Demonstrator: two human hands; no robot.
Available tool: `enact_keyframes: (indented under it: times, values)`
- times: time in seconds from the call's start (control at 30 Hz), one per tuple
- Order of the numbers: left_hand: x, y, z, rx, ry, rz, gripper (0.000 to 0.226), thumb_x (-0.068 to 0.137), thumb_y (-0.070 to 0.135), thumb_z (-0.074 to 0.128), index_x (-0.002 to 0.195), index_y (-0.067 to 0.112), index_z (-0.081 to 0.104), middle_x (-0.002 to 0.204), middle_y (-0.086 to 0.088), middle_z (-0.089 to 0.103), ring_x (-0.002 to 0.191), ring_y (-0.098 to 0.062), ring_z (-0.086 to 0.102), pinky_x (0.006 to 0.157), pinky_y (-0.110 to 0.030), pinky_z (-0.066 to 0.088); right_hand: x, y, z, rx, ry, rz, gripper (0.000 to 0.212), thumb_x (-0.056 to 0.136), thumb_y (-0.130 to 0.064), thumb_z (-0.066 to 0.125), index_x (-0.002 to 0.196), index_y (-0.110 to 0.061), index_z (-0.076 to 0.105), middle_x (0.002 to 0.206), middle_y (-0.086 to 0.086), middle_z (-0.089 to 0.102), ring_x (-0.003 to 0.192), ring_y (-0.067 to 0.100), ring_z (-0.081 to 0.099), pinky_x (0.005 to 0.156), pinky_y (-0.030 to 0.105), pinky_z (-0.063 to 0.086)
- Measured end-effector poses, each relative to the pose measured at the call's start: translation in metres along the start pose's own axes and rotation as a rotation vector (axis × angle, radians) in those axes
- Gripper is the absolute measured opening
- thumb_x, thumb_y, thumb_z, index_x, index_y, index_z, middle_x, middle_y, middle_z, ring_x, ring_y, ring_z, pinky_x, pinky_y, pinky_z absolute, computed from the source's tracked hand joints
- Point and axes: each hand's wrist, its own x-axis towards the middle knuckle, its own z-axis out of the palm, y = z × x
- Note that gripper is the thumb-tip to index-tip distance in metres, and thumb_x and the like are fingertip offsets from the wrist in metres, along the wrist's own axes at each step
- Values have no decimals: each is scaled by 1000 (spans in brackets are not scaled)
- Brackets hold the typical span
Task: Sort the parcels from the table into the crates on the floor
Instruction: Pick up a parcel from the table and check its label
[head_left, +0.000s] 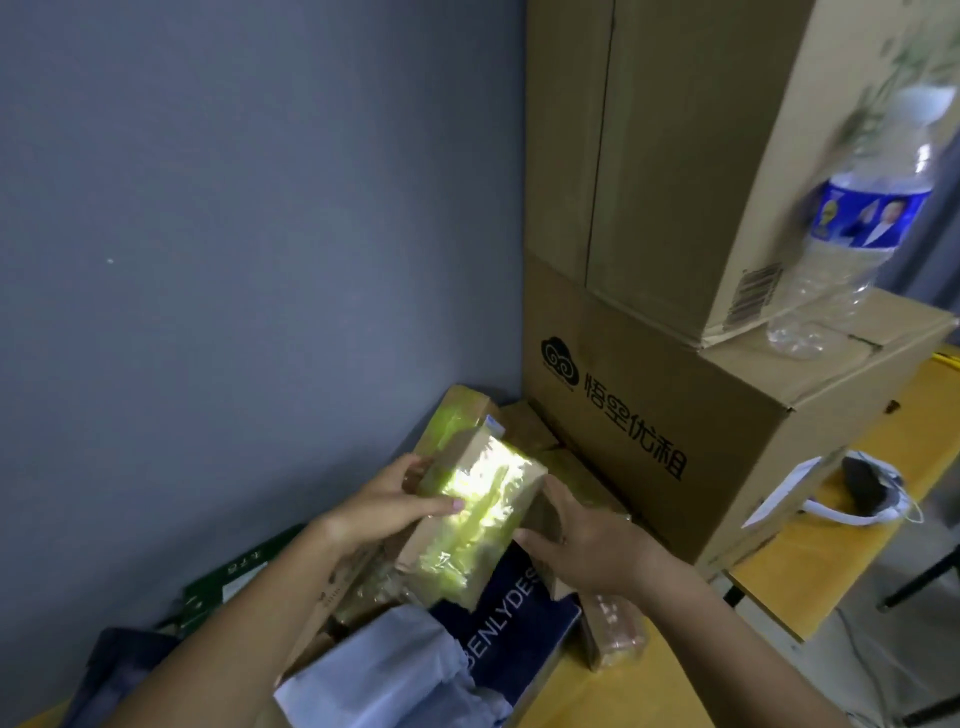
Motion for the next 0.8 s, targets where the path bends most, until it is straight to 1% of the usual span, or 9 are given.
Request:
enact_keyframes:
  times: [0.1, 0.17, 0.23, 0.3, 0.4, 0.47, 0.63, 0.73, 0.8]
  values:
    - [-27, 4, -12, -360, 54, -3, 83, 56, 59, 91, 125, 26, 62, 125, -6, 70, 114, -26, 67, 106, -53, 48, -14, -23, -13, 152, 28, -20, 103, 89, -77, 46, 161, -26, -7, 161, 4, 37, 144, 24, 41, 115, 37, 36]
    - [-50, 9, -16, -549, 23, 11, 79, 65, 53, 88, 128, 14, 61, 123, -15, 70, 116, -36, 65, 107, -60, 44, -30, -43, -21, 256, 39, -60, 97, 91, -74, 47, 162, -28, 0, 162, -2, 34, 146, 21, 37, 109, 28, 33]
    - [-74, 16, -19, -665, 8, 6, 68, 77, 49, 79, 130, 12, 61, 124, -18, 69, 116, -37, 65, 102, -55, 49, -43, -59, -25, 375, 34, -119, 75, 94, -69, 48, 155, -39, 17, 153, -18, 41, 134, 11, 44, 98, 19, 33]
    - [-94, 21, -18, -771, -49, 15, 53, 90, 44, 61, 131, 11, 61, 125, -18, 68, 114, -36, 67, 96, -48, 52, -55, -76, -24, 491, 12, -181, 48, 94, -66, 51, 133, -52, 28, 128, -37, 50, 115, -4, 46, 91, 7, 36]
    - [-117, 25, -16, -931, -59, 46, 54, 95, 45, 49, 134, 9, 59, 129, -21, 66, 115, -37, 66, 97, -50, 50, -64, -95, -14, 643, 22, -308, 64, 87, -67, 63, 141, -47, 35, 124, -34, 62, 118, -11, 56, 103, 19, 44]
    - [-129, 26, -14, -1005, -45, 71, 56, 96, 47, 48, 138, 10, 56, 131, -22, 64, 118, -38, 64, 98, -52, 48, -72, -109, -8, 731, 65, -370, 57, 90, -52, 70, 138, -45, 40, 122, -27, 67, 111, -12, 61, 91, 14, 47]
    - [-158, 31, -19, -826, 77, 152, 55, 91, 57, 53, 133, 21, 61, 125, -13, 70, 115, -31, 67, 99, -53, 50, -94, -136, 2, 746, 295, -363, 52, 83, -39, 80, 126, -41, 50, 113, -14, 70, 101, -2, 68, 86, 22, 54]
    - [-182, 35, -24, -648, 217, 219, 74, 71, 75, 70, 127, 28, 61, 120, -3, 72, 107, -22, 71, 97, -51, 54, -105, -146, 14, 569, 499, -315, 75, 66, -60, 81, 129, -44, 43, 116, -14, 62, 107, 5, 62, 88, 39, 58]
    - [-200, 37, -28, -608, 267, 247, 78, 65, 74, 76, 128, 31, 58, 120, 1, 70, 105, -20, 71, 95, -50, 56, -116, -157, 21, 461, 584, -268, 95, 60, -67, 75, 141, -40, 33, 125, -12, 52, 111, 3, 52, 90, 40, 56]
